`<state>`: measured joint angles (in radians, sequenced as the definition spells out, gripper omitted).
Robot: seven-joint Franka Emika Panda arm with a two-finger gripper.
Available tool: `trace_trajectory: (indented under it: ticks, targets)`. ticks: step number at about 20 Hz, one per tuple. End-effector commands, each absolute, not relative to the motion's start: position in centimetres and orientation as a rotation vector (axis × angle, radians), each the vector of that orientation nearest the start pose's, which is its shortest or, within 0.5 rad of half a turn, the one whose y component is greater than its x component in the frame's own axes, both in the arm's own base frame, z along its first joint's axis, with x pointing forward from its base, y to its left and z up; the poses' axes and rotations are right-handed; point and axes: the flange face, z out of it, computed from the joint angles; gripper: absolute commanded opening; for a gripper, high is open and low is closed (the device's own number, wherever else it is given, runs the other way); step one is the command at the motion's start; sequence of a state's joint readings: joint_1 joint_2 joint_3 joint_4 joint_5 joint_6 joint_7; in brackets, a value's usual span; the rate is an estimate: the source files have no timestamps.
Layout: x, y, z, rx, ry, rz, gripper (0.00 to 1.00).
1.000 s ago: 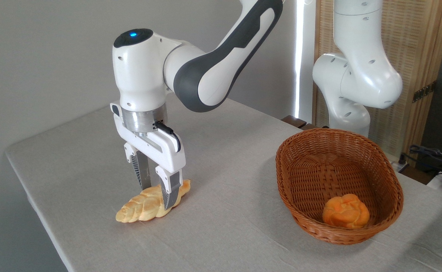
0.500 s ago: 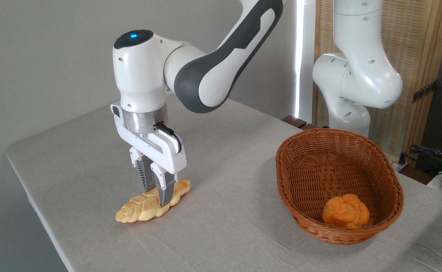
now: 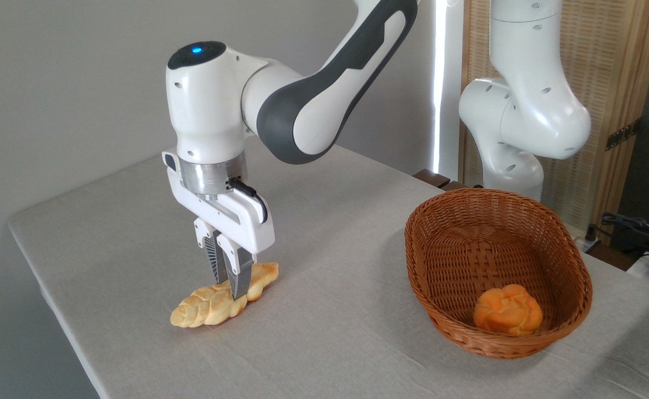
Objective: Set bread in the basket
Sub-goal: 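Close the gripper fingers on the braided bread roll, then lift the held bread roll and carry it toward the wicker basket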
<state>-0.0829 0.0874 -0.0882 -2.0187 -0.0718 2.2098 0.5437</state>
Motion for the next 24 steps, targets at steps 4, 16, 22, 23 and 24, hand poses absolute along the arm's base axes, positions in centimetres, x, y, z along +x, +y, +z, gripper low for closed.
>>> trace_trajectory:
  ticks: [4, 16, 22, 23, 24]
  targets:
    - [56.3, -8.7, 49.3, -3.012, 1.038, -0.143, 0.08]
    - [40.7, 1.1, 63.5, -3.095, 0.98, 0.01, 0.12]
    - [38.7, 3.8, 64.1, -3.068, 1.045, 0.024, 0.12]
    - [38.3, 3.8, 63.5, -3.073, 1.047, 0.044, 0.12]
    - [37.5, 3.9, 63.0, -3.076, 1.054, 0.054, 0.12]
